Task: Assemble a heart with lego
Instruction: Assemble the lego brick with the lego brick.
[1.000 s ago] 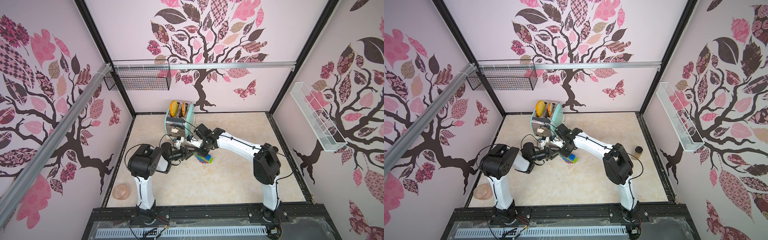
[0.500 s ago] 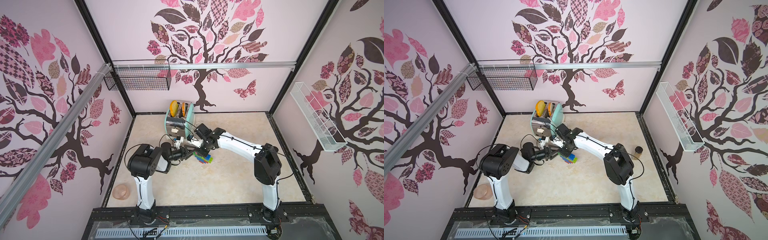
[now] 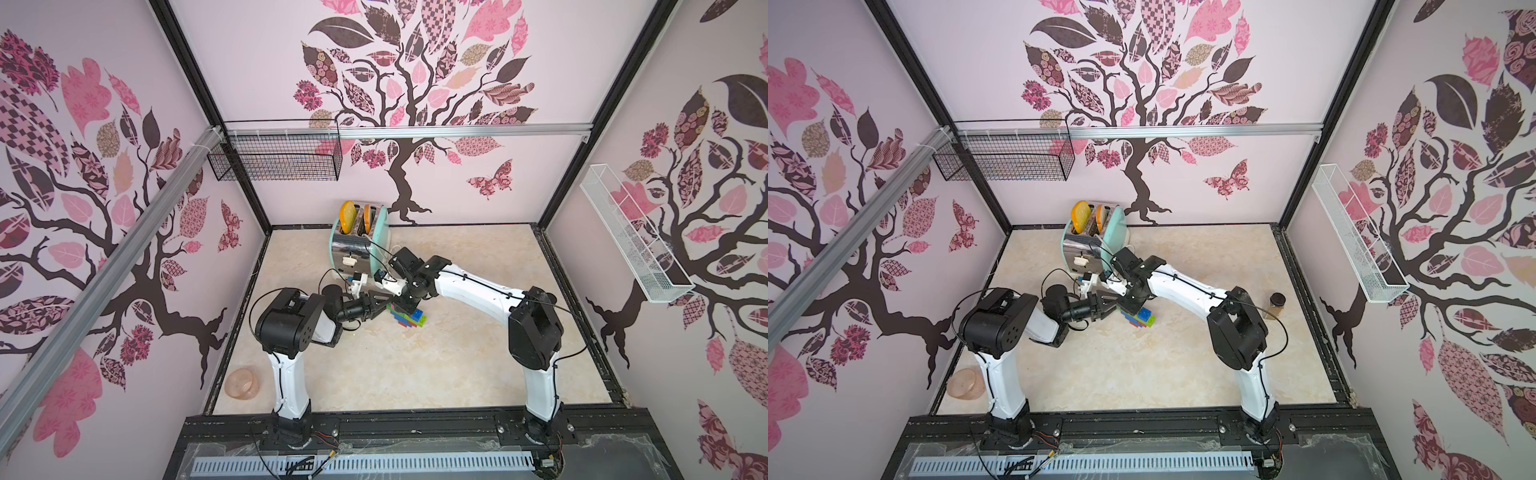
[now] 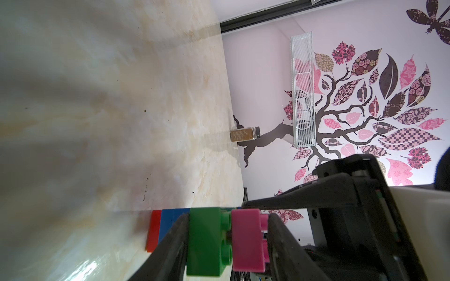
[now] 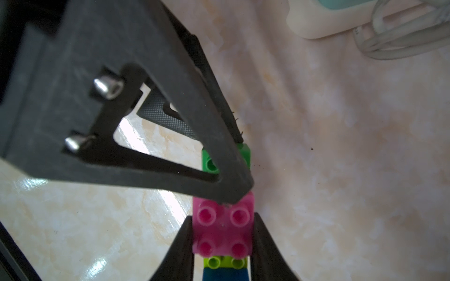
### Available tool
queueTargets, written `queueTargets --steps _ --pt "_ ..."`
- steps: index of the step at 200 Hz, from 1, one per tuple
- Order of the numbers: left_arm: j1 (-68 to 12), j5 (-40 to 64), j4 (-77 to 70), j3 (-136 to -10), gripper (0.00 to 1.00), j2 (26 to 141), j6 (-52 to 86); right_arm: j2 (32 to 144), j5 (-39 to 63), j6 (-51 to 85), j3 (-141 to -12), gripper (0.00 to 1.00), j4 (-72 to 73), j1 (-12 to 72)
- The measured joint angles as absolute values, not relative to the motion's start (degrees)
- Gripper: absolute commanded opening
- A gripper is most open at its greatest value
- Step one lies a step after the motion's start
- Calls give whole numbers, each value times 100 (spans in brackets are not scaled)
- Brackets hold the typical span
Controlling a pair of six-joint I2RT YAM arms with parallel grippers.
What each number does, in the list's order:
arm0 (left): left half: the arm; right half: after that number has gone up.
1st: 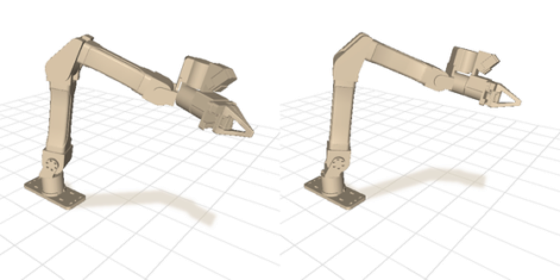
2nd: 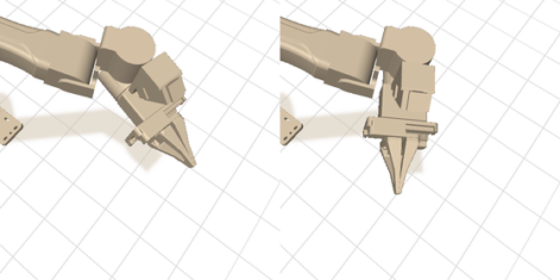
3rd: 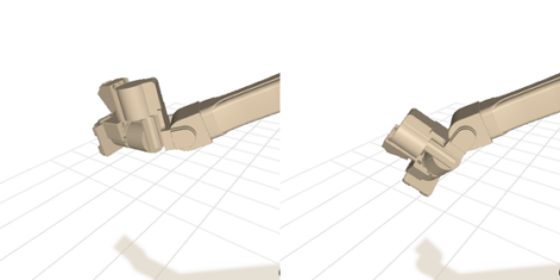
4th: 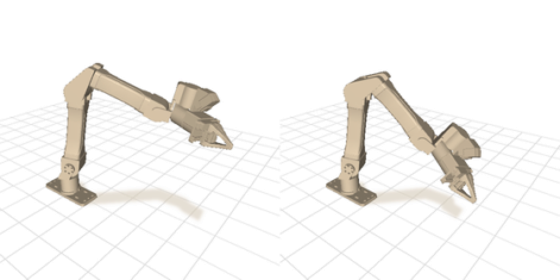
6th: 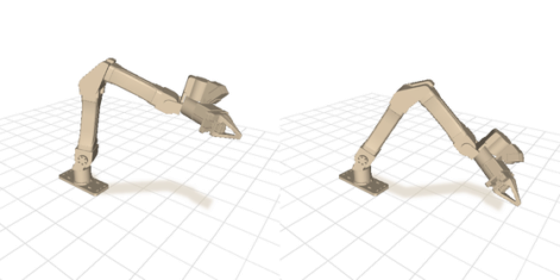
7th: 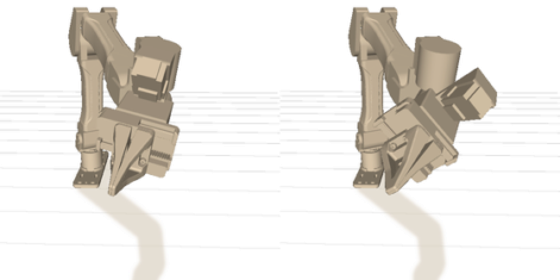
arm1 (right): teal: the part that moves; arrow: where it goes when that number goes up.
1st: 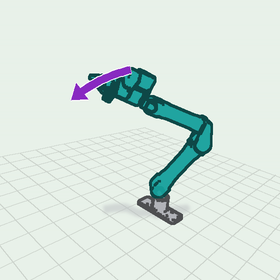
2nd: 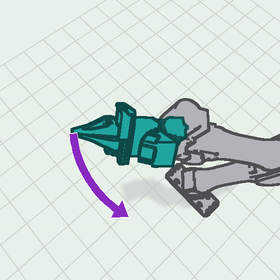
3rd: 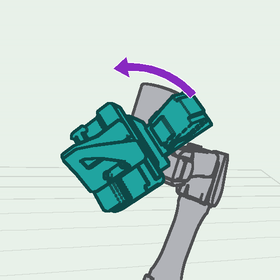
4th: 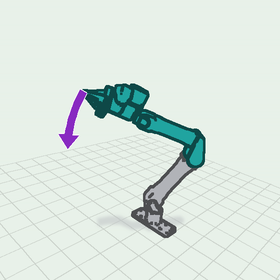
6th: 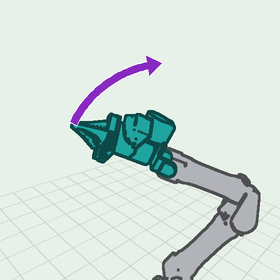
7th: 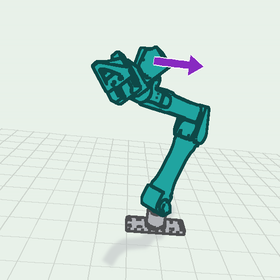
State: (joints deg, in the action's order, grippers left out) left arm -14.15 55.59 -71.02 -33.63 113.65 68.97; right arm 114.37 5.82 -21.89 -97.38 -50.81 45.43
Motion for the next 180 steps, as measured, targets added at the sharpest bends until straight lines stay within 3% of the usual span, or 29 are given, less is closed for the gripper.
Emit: queueTargets --steps 77,106,180 --pt "-1409 5483 -6980 -3363 45 11404 6897 11365 596 -2189 -9494 26 -4740 4519" --pt "-1404 5494 -7032 -3363 60 11406 6888 11358 598 -2189 -9480 26 -4711 4519" --pt "-1393 5535 -7124 -3363 66 11406 6904 11358 600 -2206 -9714 26 -4971 4519"
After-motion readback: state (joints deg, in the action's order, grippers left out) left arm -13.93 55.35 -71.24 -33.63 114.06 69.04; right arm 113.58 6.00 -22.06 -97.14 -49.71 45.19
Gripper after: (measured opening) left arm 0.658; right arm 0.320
